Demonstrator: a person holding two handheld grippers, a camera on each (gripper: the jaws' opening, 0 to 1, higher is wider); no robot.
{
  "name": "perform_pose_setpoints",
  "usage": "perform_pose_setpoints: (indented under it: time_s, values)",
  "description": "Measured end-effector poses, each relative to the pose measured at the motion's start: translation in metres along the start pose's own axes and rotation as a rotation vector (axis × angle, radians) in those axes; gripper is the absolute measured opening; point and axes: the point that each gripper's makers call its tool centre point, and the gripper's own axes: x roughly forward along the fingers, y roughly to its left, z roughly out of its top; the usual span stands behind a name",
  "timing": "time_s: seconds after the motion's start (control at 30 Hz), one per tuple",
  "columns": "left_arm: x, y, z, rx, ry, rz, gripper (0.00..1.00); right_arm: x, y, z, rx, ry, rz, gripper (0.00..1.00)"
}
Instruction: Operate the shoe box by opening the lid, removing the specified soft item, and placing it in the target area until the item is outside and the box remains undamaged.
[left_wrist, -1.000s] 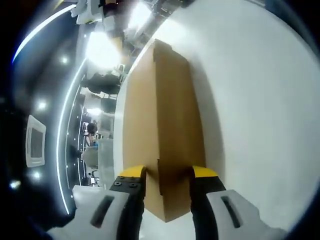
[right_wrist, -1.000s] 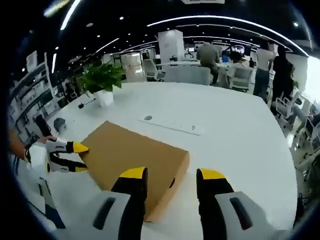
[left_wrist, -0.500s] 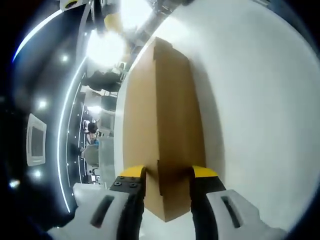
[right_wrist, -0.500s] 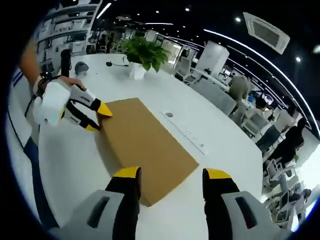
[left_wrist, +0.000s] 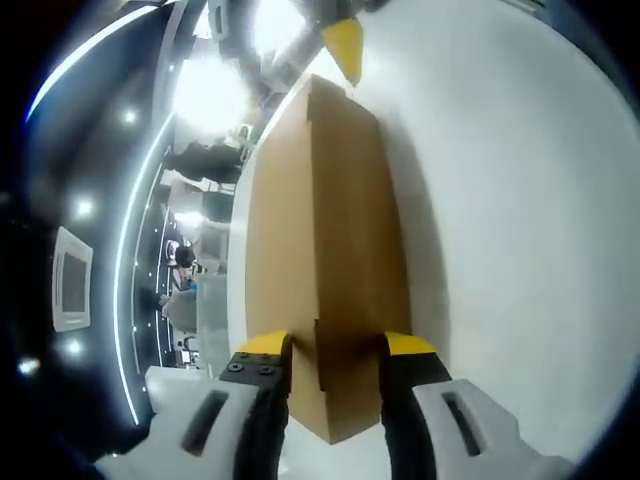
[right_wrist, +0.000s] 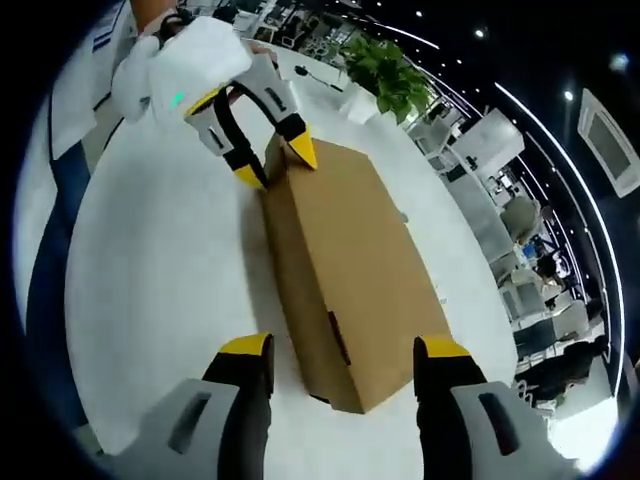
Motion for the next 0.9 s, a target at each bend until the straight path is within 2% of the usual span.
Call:
perform_pose_setpoints:
  time_s: [0.07,0.2,0.43,0.67,0.77,0.9]
  values:
    - [0.0,0.0,0.0,0.001,-0.001,-0.002,0.34,0.002,0.0,0.001,-0.011,0.005,-0.001,0.57]
    - [0.0,0.0,0.0,0.001,-0.007,-0.001,0.34,0.011,0.002,0.001,-0.096,0.028,-0.014,0.57]
    - [0.001,-0.001,-0.001,-0.001,-0.007,-0.003,0.34,0.023,0.006,-0.001,-0.161,0.054,-0.016,0.56]
    - [0.001,-0.001,0.0,-0.003,-0.002,-0.001,0.34,0.031,0.006,0.0,-0.222,0.047,-0.029,0.54]
    - [0.001,-0.001,0.0,-0.003,-0.003,-0.002,0.34,0.034,0.005,-0.005,-0.241,0.064,-0.035,0.52]
    - [0.001,-0.001,0.0,-0.003,-0.002,-0.002,0.34,0.034,-0.002,-0.002,-0.265,0.061,-0.06,0.46]
